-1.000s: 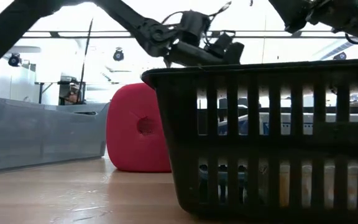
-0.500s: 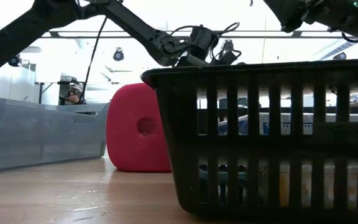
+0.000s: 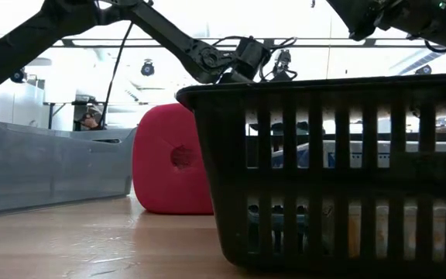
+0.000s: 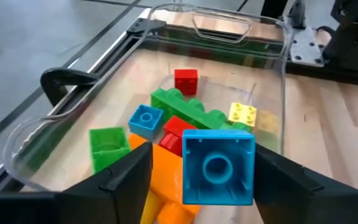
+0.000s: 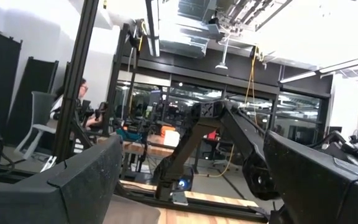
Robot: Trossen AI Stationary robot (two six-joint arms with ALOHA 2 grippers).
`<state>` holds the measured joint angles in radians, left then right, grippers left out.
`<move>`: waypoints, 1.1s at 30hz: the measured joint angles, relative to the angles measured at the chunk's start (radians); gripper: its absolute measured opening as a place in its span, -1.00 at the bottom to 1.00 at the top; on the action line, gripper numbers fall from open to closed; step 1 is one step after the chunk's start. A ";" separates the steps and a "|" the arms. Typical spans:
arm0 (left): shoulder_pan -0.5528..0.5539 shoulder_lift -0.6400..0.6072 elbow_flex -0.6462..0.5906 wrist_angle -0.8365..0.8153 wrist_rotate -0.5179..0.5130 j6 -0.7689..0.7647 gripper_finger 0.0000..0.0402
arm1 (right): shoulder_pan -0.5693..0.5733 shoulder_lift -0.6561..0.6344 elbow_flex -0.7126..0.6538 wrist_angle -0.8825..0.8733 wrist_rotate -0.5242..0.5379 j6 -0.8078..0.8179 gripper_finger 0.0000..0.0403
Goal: Pick & Place Toys
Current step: Put the blue game piece into the transparent bin
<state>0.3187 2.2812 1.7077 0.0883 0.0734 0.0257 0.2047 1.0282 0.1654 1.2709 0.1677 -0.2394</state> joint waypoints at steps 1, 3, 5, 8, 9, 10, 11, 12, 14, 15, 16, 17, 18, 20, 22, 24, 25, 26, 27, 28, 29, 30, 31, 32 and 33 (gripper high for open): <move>0.000 -0.002 0.000 -0.001 0.005 0.000 0.27 | 0.000 0.002 0.000 -0.001 0.000 0.000 0.89; 0.000 -0.007 0.000 -0.002 0.013 0.000 0.34 | 0.000 0.006 0.000 0.001 0.000 0.000 0.89; -0.001 -0.013 0.002 -0.012 0.017 -0.001 0.42 | 0.000 0.006 0.000 -0.001 0.000 0.000 0.89; -0.001 -0.019 0.007 -0.020 0.017 -0.018 0.55 | 0.000 0.003 0.000 0.000 0.000 0.000 0.89; -0.001 -0.020 0.007 -0.021 0.017 -0.028 0.59 | 0.000 0.003 0.000 0.000 0.000 0.000 0.89; -0.001 -0.020 0.007 -0.017 0.016 -0.039 0.63 | 0.000 0.003 0.000 0.001 0.000 0.000 0.89; -0.001 -0.021 0.007 -0.015 0.006 -0.051 0.66 | 0.000 0.003 0.000 0.000 0.000 0.000 0.89; -0.001 -0.021 0.007 -0.015 -0.013 -0.065 0.70 | 0.000 0.004 0.000 0.000 0.000 0.000 0.89; -0.001 -0.021 0.007 -0.010 -0.058 -0.074 0.76 | 0.000 0.004 0.000 0.000 0.000 0.001 0.89; -0.001 -0.021 0.007 -0.010 -0.077 -0.067 0.79 | 0.000 0.004 0.000 0.000 0.000 0.001 0.89; -0.001 -0.021 0.007 -0.010 -0.094 -0.050 0.81 | 0.000 0.004 0.000 0.000 0.000 0.003 0.89; -0.001 -0.021 0.006 -0.010 -0.105 -0.031 0.83 | 0.000 0.004 0.000 0.000 0.000 0.004 0.89; -0.001 -0.021 0.006 -0.010 -0.108 -0.017 0.84 | 0.000 0.003 0.000 0.000 0.000 0.004 0.89; -0.001 -0.021 0.006 -0.010 -0.108 0.003 0.85 | 0.000 0.003 0.000 0.000 0.000 0.004 0.89; -0.002 -0.022 0.006 -0.017 -0.102 0.008 0.85 | 0.000 0.004 0.000 0.000 0.000 0.004 0.89; -0.004 -0.022 0.007 -0.029 -0.070 0.008 0.85 | 0.000 0.004 0.000 0.000 0.003 0.004 0.89; -0.005 -0.022 0.010 -0.043 -0.058 0.008 0.85 | 0.000 0.005 0.000 0.000 0.009 0.004 0.89; -0.005 -0.022 0.013 -0.050 -0.055 0.003 0.85 | 0.000 0.007 0.000 0.000 0.020 0.004 0.89; -0.006 -0.022 0.014 -0.054 -0.054 0.000 0.85 | 0.000 0.007 -0.001 -0.002 0.031 0.004 0.89; -0.006 -0.023 0.014 -0.060 -0.054 0.000 0.85 | 0.000 0.007 -0.001 -0.008 0.043 0.004 0.89; -0.006 -0.023 0.014 -0.072 -0.054 0.001 0.85 | 0.000 0.008 -0.001 -0.011 0.054 0.004 0.89; -0.006 -0.023 0.015 -0.087 -0.054 0.001 0.86 | 0.000 0.011 -0.001 -0.012 0.066 0.004 0.89; -0.006 -0.023 0.018 -0.105 -0.054 0.001 0.87 | 0.000 0.014 -0.001 -0.014 0.079 0.004 0.89; -0.006 -0.023 0.023 -0.124 -0.054 0.001 0.88 | 0.000 0.016 -0.001 -0.016 0.091 0.004 0.89; -0.005 -0.023 0.028 -0.140 -0.055 0.001 0.91 | 0.000 0.018 -0.001 -0.016 0.103 0.004 0.89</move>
<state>0.3134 2.2578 1.7361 -0.0516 0.0189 0.0266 0.2046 1.0467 0.1642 1.2549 0.2708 -0.2356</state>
